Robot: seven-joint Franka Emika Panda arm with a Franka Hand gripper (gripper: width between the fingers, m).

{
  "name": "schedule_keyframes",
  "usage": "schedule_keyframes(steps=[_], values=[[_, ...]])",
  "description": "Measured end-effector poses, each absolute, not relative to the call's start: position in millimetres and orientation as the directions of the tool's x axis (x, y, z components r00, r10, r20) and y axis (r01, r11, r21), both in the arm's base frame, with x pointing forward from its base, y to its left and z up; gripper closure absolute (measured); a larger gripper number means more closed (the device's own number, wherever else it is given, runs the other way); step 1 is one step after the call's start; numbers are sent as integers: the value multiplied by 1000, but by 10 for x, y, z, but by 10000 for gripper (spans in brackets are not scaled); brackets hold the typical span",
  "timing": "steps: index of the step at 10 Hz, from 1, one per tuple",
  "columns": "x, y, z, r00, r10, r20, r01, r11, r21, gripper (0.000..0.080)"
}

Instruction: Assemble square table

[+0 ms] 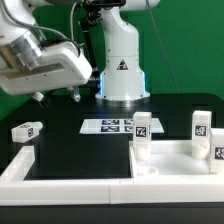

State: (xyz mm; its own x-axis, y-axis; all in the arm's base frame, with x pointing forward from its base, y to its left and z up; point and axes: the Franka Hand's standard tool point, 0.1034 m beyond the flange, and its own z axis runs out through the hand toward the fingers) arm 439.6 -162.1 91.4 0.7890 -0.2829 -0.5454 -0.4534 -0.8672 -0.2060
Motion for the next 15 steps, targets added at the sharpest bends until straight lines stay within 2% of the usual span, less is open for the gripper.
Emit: schedule_keyframes(steps=[1,2,3,4,8,11,15], values=[[4270,-1824,802,762,-248,-598,-445,-872,-204,151],[4113,-2073,773,706,-202,-679,-438,-878,-195,151],[4052,-2296,747,647,-186,-740,-446,-879,-169,151],[4058,-2399,700,610,-177,-773,-457,-875,-160,151],[4037,-2442,629,602,-181,-778,-454,-879,-147,151],[3809,-2629,282,562,-205,-801,-468,-878,-103,151],[3734,-2587,114,555,-217,-803,-470,-879,-87,151]])
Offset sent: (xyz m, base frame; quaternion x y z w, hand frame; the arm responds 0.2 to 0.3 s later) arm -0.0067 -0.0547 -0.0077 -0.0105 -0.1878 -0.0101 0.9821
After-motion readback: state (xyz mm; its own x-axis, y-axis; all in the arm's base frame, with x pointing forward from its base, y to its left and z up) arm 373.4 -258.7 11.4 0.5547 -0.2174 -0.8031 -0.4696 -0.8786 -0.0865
